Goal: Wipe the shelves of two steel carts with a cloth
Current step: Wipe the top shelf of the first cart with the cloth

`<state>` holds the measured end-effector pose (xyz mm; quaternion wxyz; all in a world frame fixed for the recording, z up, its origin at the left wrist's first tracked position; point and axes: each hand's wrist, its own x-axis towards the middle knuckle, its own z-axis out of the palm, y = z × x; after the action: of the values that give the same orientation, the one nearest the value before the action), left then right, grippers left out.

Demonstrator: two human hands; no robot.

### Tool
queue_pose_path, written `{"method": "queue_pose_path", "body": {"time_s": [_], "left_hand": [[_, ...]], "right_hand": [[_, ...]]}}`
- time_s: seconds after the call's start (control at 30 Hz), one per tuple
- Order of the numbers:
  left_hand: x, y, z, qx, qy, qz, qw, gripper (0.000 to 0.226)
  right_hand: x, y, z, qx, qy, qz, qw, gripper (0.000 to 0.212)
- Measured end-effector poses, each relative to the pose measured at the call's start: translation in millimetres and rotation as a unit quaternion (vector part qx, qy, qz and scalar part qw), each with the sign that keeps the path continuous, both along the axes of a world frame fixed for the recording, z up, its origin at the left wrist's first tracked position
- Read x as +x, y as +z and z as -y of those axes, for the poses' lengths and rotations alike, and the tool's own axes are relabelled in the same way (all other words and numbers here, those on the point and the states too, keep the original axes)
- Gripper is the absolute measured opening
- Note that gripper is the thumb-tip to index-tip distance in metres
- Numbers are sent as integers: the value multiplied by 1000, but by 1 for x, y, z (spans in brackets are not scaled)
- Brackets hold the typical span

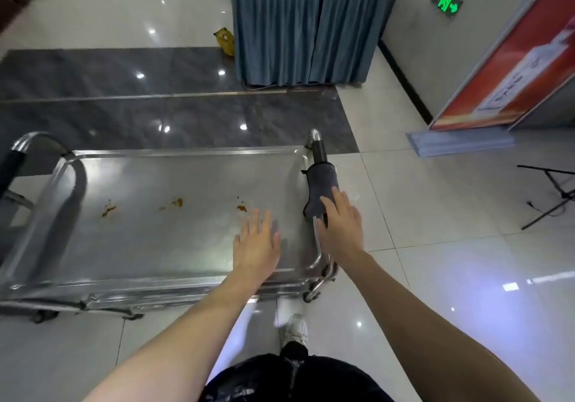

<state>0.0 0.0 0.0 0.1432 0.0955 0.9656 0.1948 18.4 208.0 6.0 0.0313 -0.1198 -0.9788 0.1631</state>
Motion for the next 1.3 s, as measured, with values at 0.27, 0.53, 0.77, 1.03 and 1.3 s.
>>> {"method": "queue_pose_path", "body": {"time_s": [0.27, 0.53, 0.77, 1.03, 1.3], "left_hand": [[-24, -11, -37, 20, 44, 4, 999, 39], [-38, -13, -41, 69, 91, 19, 993, 36], [-35, -14, -31, 105, 124, 54, 985, 29], [-41, -21, -5, 117, 142, 66, 981, 27], [-55, -20, 43, 122, 103, 62, 985, 29]], "right_hand": [[-39, -11, -41, -19, 70, 101, 992, 61], [-55, -24, -44, -65, 38, 23, 997, 27], [-70, -23, -43, -37, 51, -2, 998, 16], [-72, 10, -22, -22, 1, -20, 1000, 27], [-81, 43, 35, -67, -68, -87, 992, 25]]}}
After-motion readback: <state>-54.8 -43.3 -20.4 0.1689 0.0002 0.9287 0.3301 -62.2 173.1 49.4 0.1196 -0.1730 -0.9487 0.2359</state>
